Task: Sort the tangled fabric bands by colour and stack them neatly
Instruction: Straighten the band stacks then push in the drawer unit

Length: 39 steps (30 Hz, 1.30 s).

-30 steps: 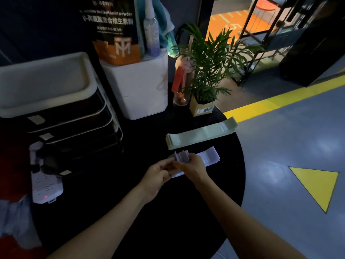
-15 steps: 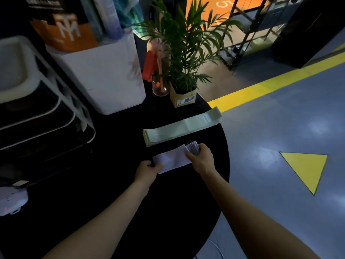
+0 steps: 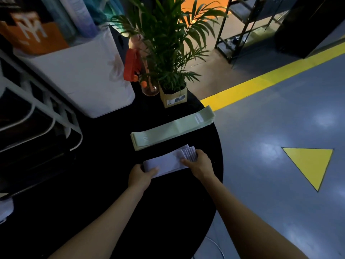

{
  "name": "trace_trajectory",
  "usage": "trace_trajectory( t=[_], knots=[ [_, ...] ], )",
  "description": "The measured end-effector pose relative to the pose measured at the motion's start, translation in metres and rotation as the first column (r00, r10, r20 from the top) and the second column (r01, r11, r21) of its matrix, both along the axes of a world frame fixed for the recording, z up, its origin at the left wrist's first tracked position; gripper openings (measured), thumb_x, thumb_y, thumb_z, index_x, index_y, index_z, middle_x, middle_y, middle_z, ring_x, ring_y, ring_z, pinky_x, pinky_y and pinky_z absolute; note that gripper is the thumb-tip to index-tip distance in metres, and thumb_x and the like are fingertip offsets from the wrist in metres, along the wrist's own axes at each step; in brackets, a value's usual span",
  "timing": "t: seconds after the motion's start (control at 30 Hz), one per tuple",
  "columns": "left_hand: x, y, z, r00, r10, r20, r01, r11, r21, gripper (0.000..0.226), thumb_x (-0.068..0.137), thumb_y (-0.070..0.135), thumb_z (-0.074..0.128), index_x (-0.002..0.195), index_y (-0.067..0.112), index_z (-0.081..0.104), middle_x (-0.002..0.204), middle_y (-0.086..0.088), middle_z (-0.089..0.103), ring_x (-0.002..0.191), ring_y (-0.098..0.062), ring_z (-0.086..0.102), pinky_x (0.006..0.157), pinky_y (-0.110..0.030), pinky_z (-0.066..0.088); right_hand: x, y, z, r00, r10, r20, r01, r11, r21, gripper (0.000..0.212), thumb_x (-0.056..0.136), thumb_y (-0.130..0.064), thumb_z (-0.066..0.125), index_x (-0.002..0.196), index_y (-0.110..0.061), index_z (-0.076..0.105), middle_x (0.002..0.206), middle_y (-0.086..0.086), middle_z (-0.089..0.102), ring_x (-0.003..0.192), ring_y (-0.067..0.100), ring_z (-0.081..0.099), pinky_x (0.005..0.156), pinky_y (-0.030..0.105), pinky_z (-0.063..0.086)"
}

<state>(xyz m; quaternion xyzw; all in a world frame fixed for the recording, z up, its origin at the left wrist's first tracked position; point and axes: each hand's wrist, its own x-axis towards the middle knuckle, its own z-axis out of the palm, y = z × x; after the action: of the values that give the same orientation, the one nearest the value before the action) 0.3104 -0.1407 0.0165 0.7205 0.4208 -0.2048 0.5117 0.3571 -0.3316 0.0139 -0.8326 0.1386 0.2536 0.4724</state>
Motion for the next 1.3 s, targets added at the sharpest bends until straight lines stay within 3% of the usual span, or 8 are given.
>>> trace_trajectory(
  t=[0.17, 0.37, 0.53, 0.67, 0.87, 1.1, 1.3],
  knots=[
    [-0.004, 0.001, -0.001, 1.0, -0.014, 0.025, 0.014, 1.0, -0.018, 0.063, 0.079, 0.028, 0.075, 0.131, 0.003, 0.05, 0.129, -0.016, 0.057, 0.113, -0.033, 0.058, 0.096, -0.045, 0.048, 0.001, -0.005, -0.004, 1.0, 0.019, -0.007, -0.019, 0.995, 0.095, 0.035, 0.08, -0.018, 0.072, 0.108, -0.002, 0.059, 0.092, 0.008, 0.061, 0.081, 0.019, 0.058, 0.07, 0.026, 0.045],
    [-0.001, 0.002, -0.001, 0.999, 0.004, 0.037, 0.0, 0.994, -0.108, 0.06, 0.084, 0.016, 0.069, 0.136, 0.002, 0.043, 0.137, -0.015, 0.05, 0.121, -0.032, 0.052, 0.096, -0.039, 0.045, 0.005, -0.007, -0.003, 0.996, 0.062, -0.061, -0.051, 0.983, 0.175, 0.019, 0.081, -0.01, 0.07, 0.098, -0.005, 0.061, 0.074, -0.003, 0.057, 0.067, 0.009, 0.055, 0.06, 0.018, 0.043],
    [-0.002, 0.001, -0.002, 0.999, 0.042, 0.027, -0.038, 0.991, -0.125, 0.063, 0.083, 0.015, 0.069, 0.138, 0.004, 0.04, 0.141, -0.014, 0.046, 0.124, -0.033, 0.049, 0.102, -0.045, 0.043, -0.002, -0.002, -0.006, 0.999, 0.031, 0.021, -0.034, 0.989, 0.142, 0.021, 0.08, -0.011, 0.07, 0.096, -0.003, 0.06, 0.079, 0.003, 0.058, 0.07, 0.014, 0.055, 0.059, 0.019, 0.043],
    [-0.005, 0.0, -0.001, 0.999, 0.015, 0.039, -0.011, 0.994, -0.108, 0.059, 0.083, 0.014, 0.069, 0.134, 0.005, 0.042, 0.136, -0.014, 0.048, 0.12, -0.032, 0.051, 0.098, -0.043, 0.045, -0.01, -0.002, -0.007, 0.999, -0.009, 0.045, 0.001, 0.988, 0.156, 0.025, 0.082, -0.014, 0.069, 0.102, -0.003, 0.057, 0.076, -0.004, 0.054, 0.066, 0.006, 0.051, 0.057, 0.015, 0.04],
    [-0.013, 0.006, 0.006, 0.995, -0.052, 0.086, 0.064, 0.988, -0.138, 0.055, 0.085, 0.011, 0.067, 0.134, 0.006, 0.042, 0.131, -0.015, 0.052, 0.116, -0.031, 0.054, 0.089, -0.04, 0.047, -0.021, 0.001, 0.001, 0.998, -0.046, 0.034, 0.039, 0.981, 0.191, 0.026, 0.081, -0.013, 0.071, 0.1, -0.002, 0.057, 0.081, 0.003, 0.058, 0.072, 0.015, 0.056, 0.061, 0.02, 0.044],
    [-0.025, 0.038, 0.041, 0.972, -0.129, 0.198, 0.149, 0.985, -0.089, 0.055, 0.082, 0.013, 0.071, 0.131, 0.007, 0.046, 0.128, -0.013, 0.056, 0.115, -0.028, 0.056, 0.098, -0.045, 0.046, -0.036, 0.029, 0.03, 0.994, -0.083, 0.068, 0.067, 0.975, 0.213, 0.027, 0.079, -0.013, 0.072, 0.099, 0.001, 0.059, 0.084, 0.009, 0.061, 0.08, 0.021, 0.06, 0.074, 0.035, 0.05],
    [-0.033, 0.097, 0.09, 0.943, -0.152, 0.296, 0.201, 0.97, -0.139, 0.05, 0.085, 0.015, 0.067, 0.13, 0.011, 0.046, 0.125, -0.009, 0.056, 0.111, -0.024, 0.057, 0.09, -0.037, 0.048, -0.036, 0.079, 0.074, 0.987, -0.056, 0.153, 0.019, 0.973, 0.23, 0.025, 0.08, -0.013, 0.072, 0.095, 0.002, 0.059, 0.075, 0.003, 0.057, 0.075, 0.018, 0.057, 0.069, 0.03, 0.045]
  ],
)
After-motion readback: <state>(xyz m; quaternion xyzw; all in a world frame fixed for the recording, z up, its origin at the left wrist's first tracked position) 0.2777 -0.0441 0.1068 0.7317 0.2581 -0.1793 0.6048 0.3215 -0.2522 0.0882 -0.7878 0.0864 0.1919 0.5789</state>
